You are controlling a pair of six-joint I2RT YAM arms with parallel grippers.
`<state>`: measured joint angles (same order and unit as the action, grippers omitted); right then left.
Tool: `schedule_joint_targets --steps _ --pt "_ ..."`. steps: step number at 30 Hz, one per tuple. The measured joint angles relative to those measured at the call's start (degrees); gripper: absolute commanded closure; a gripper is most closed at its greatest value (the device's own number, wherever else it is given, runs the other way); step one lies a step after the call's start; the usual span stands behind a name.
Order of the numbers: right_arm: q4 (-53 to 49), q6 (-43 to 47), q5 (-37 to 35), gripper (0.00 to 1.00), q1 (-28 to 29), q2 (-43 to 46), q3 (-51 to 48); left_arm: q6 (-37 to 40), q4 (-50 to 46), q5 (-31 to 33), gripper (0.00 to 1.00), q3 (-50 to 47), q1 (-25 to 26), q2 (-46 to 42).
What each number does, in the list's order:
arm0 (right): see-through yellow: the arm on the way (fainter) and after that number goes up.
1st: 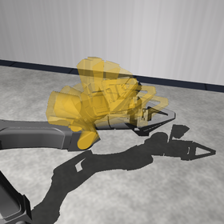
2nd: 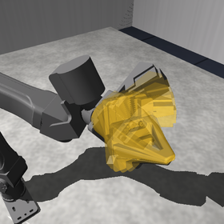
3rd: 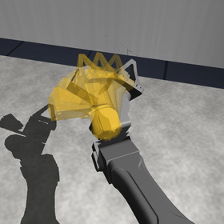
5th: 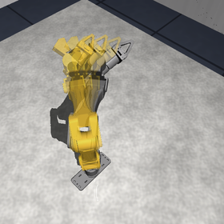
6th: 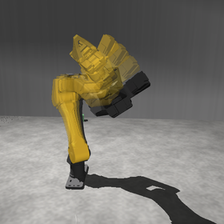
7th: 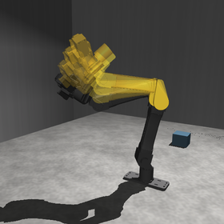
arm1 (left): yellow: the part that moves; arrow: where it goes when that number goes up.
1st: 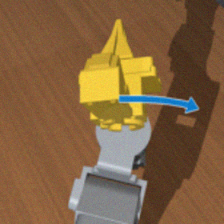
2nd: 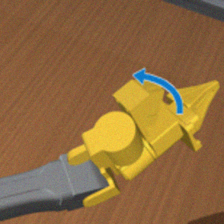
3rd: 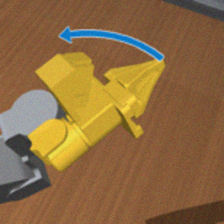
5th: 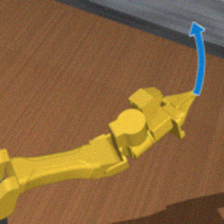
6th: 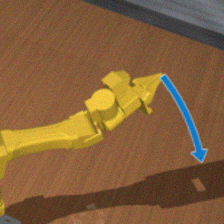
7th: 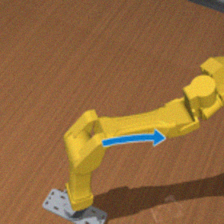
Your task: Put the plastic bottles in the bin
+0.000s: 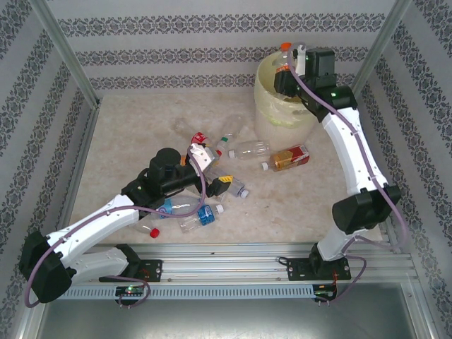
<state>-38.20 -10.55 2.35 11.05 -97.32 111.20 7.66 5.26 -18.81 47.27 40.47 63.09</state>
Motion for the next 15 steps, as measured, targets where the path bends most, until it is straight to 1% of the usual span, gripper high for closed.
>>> schedule_joint_targets --steps 8,15 --pt "-5.8 0.5 -1.3 0.48 -2.9 -8.6 10.1 1.1 0.2 0.0 0.0 -0.5 0.0 0.0" --pt "-10.5 0.5 -1.2 0.48 -4.2 -13.5 13.9 1.4 0.2 0.0 0.0 -0.7 0.0 0.0"
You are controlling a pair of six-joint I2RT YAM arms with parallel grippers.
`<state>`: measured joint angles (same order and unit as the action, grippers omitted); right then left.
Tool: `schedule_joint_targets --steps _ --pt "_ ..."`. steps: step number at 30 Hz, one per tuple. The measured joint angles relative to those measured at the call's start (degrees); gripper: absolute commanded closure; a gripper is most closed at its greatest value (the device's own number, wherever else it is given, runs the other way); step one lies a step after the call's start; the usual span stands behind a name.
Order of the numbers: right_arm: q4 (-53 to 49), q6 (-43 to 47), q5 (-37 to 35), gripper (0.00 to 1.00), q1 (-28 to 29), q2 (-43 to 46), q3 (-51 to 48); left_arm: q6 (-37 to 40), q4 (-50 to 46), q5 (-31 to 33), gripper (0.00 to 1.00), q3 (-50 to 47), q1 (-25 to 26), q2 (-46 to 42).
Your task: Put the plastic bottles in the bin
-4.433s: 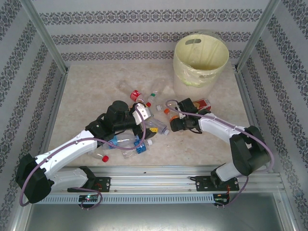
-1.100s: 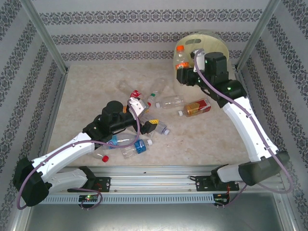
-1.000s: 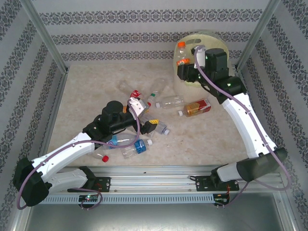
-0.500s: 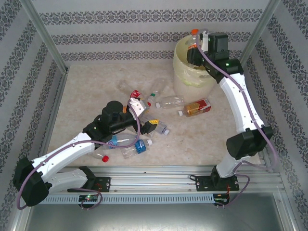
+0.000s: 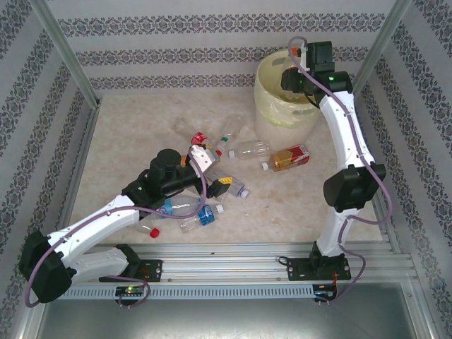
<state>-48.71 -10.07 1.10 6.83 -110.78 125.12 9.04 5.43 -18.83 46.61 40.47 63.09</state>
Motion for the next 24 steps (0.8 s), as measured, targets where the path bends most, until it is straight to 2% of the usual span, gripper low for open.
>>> schedule_joint_targets --steps 15,24 --pt "-12.5 -0.2 0.0 0.45 -1.5 -13.4 14.3 1.7 -0.1 -0.9 0.0 0.0 0.0 0.7" --pt "-15.1 -0.6 0.3 0.29 -1.5 -14.1 14.8 2.3 -0.1 -1.1 0.0 0.0 0.0 1.0"
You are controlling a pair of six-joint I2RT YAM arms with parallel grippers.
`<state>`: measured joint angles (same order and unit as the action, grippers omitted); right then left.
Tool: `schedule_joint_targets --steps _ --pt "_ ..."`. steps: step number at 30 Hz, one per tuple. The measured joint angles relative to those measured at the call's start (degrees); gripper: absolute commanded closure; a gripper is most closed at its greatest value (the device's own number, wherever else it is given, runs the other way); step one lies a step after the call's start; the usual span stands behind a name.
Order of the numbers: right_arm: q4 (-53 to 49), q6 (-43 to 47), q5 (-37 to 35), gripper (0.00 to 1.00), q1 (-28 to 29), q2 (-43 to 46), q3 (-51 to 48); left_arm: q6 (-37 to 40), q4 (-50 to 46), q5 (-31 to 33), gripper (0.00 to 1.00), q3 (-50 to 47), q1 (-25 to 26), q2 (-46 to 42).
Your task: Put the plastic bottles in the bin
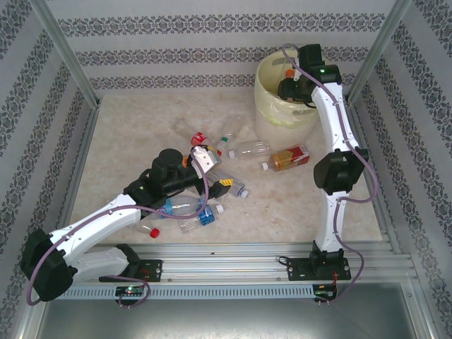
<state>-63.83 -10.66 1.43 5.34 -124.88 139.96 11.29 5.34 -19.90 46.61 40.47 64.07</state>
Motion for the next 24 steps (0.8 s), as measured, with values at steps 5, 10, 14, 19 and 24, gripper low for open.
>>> schedule_joint_targets --steps 5,10,14,19,24 --pt "0.0 -0.1 0.6 0.24 0.0 0.0 0.5 0.1 -0.1 -0.1 0.0 0.0 0.0 0.0" --pt "0.0 -0.1 1.1 0.23 0.0 0.6 0.7 0.1 -0.2 -0.3 0.0 0.0 0.0 0.0" --pt "0.2 -0.1 1.2 0.22 0.0 2.3 0.6 0.1 -0.2 -0.6 0.0 0.0 0.0 0.0" --pt "2.6 0.0 1.2 0.21 0.0 7.8 -2.4 0.1 -1.0 -0.9 0.0 0.3 0.0 0.2" --pt "6.5 0.2 1.1 0.21 0.2 16.7 -9.6 0.1 -2.4 -1.0 0.0 1.2 0.0 1.2"
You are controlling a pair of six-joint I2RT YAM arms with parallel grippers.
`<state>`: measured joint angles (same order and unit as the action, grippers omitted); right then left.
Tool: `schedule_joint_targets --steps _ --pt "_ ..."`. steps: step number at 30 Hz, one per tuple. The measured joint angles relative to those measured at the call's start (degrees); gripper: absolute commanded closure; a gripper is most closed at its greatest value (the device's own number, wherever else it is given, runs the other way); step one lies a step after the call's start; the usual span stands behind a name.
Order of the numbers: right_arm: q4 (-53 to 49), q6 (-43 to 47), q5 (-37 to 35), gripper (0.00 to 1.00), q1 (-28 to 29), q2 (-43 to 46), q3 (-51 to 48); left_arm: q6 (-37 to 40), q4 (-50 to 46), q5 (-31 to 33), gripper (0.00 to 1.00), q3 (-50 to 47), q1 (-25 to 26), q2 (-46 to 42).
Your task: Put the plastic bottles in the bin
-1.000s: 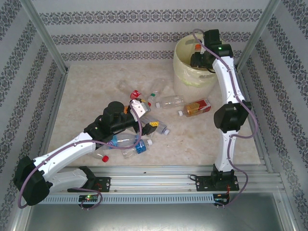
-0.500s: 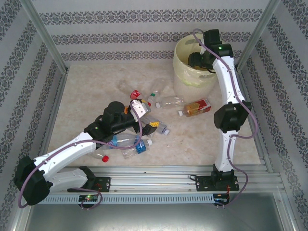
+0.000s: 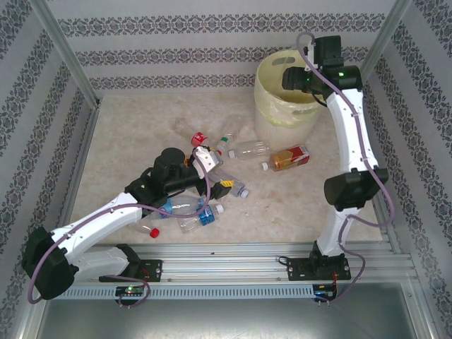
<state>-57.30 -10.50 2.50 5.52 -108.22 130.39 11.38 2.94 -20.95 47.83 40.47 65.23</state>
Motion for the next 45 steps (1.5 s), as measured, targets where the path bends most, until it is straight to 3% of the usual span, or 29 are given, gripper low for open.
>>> schedule_joint_targets --steps 10,16,22,30,37,45 --pt "10.3 -1.9 -0.6 0.18 2.8 22.7 -25.7 -1.4 -6.4 3.4 0.0 5.8 0.5 1.7" --pt "15.2 -5.0 0.9 0.17 5.7 36.8 -44.1 -8.1 -15.0 13.9 0.0 11.5 1.7 1.7" --pt "17.3 -7.6 2.4 0.18 10.4 45.0 -57.7 -17.0 -29.4 24.5 0.0 14.4 1.8 1.8" --pt "18.3 -9.3 4.9 0.18 17.6 52.0 -67.8 -26.5 -40.5 22.2 0.0 8.2 1.9 -4.6" --pt "18.6 -10.4 12.2 0.17 19.3 57.1 -73.5 -31.2 -46.2 18.1 0.01 4.7 1.9 -7.3" --pt "20.6 -11.9 19.7 0.17 19.9 63.0 -80.1 -32.4 -48.1 13.7 0.19 1.4 1.9 -2.7"
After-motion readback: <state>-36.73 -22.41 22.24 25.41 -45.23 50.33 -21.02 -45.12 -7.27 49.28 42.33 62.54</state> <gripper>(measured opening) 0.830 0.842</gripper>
